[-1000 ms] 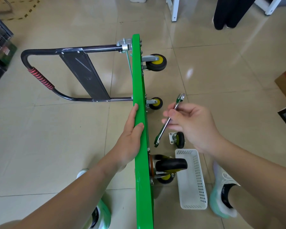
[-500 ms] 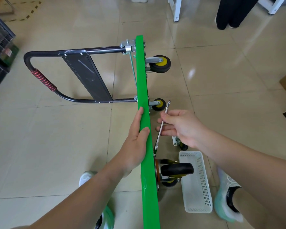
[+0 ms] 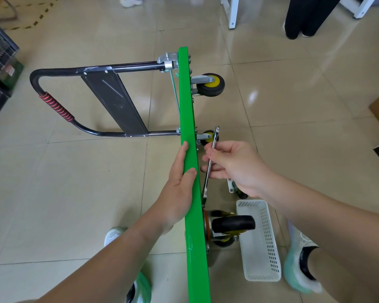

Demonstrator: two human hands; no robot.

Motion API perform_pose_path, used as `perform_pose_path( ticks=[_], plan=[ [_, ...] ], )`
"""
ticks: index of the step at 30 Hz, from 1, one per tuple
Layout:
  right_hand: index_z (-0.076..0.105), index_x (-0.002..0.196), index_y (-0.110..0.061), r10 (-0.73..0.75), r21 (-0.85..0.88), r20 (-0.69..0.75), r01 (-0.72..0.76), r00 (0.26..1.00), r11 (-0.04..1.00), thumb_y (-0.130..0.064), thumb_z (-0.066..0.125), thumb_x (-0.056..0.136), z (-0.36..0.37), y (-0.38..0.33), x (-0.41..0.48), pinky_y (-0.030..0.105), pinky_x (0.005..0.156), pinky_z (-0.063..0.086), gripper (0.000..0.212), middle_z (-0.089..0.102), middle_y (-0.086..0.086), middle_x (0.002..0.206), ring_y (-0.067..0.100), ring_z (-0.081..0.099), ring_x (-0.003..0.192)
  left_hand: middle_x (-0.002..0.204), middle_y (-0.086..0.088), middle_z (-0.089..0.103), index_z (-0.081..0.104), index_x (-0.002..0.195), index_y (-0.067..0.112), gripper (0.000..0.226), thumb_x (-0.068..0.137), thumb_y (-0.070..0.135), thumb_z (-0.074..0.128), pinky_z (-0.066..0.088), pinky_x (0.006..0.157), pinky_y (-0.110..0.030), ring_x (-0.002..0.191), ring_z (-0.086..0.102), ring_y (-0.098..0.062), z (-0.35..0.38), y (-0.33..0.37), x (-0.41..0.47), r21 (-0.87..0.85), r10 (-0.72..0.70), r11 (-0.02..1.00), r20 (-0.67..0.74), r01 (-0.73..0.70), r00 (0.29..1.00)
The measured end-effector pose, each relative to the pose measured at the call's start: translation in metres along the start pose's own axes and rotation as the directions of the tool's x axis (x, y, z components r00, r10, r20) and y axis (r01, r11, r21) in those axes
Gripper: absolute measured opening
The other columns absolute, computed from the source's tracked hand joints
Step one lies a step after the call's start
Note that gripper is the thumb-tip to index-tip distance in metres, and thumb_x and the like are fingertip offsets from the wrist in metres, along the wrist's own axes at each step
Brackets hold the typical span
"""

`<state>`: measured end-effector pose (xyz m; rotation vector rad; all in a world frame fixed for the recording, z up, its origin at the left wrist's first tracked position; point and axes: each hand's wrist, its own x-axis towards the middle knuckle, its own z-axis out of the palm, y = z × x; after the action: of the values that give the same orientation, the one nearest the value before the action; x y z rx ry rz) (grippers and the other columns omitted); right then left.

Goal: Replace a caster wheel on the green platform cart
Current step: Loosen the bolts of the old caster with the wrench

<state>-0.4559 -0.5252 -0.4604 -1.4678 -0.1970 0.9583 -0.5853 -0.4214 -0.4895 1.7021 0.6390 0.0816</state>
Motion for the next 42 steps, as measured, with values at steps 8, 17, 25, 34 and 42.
perform_pose_path(
  ticks=[8, 17, 25, 34, 42],
  plan=[
    [0.072, 0.091, -0.016, -0.228, 0.007, 0.022, 0.227, 0.974, 0.974, 0.002, 0.065, 0.091, 0.003, 0.006, -0.042, 0.024, 0.071, 0.06, 0.02, 0.077, 0.006, 0.08, 0.017, 0.075, 0.079, 0.165, 0.022, 0.023, 0.009, 0.158, 0.057, 0.058, 0.113, 0.026, 0.029, 0.026, 0.121, -0.025, 0.146, 0.032, 0.002, 0.0, 0.001, -0.001, 0.017, 0.0, 1.0, -0.009, 0.0, 1.0],
    [0.077, 0.096, -0.002, -0.733, -0.291, 0.117, 0.728, 0.67, 0.62, -0.006, 0.075, 0.085, -0.015, 0.041, -0.079, 0.025, 0.083, 0.059, 0.012, 0.077, 0.008, 0.095, 0.016, 0.076, 0.089, 0.165, 0.024, 0.02, 0.009, 0.157, 0.059, 0.058, 0.113, 0.028, 0.029, 0.023, 0.124, -0.031, 0.148, 0.029, 0.0, 0.002, 0.002, -0.003, 0.023, 0.008, 1.0, -0.022, -0.007, 1.0],
    [0.071, 0.094, -0.009, -0.258, 0.026, -0.117, 0.262, 0.959, 0.965, 0.005, 0.065, 0.09, -0.023, -0.002, -0.041, 0.034, 0.071, 0.063, 0.016, 0.076, 0.012, 0.087, 0.029, 0.076, 0.081, 0.159, 0.029, 0.022, 0.009, 0.158, 0.057, 0.057, 0.113, 0.027, 0.028, 0.029, 0.104, -0.011, 0.14, 0.031, 0.006, 0.003, 0.006, -0.003, 0.025, -0.004, 1.0, -0.017, 0.004, 1.0],
    [0.07, 0.094, -0.007, -0.028, 0.014, -0.064, 0.029, 0.998, 0.999, -0.007, 0.065, 0.095, -0.014, -0.002, -0.003, 0.037, 0.069, 0.064, 0.005, 0.072, 0.012, 0.084, 0.027, 0.075, 0.072, 0.161, 0.028, 0.023, 0.011, 0.156, 0.059, 0.059, 0.112, 0.024, 0.03, 0.027, 0.117, -0.021, 0.144, 0.03, 0.006, 0.002, 0.004, -0.002, 0.01, -0.008, 1.0, -0.016, 0.008, 1.0],
    [0.071, 0.092, -0.01, -0.04, -0.062, -0.001, 0.04, 0.999, 0.997, -0.004, 0.066, 0.094, -0.008, -0.008, 0.004, 0.031, 0.062, 0.062, 0.008, 0.074, 0.01, 0.079, 0.026, 0.075, 0.069, 0.163, 0.026, 0.023, 0.01, 0.157, 0.057, 0.059, 0.113, 0.024, 0.03, 0.027, 0.122, -0.026, 0.146, 0.03, 0.004, 0.0, 0.001, -0.001, 0.007, 0.003, 1.0, -0.005, -0.003, 1.0]
  ],
)
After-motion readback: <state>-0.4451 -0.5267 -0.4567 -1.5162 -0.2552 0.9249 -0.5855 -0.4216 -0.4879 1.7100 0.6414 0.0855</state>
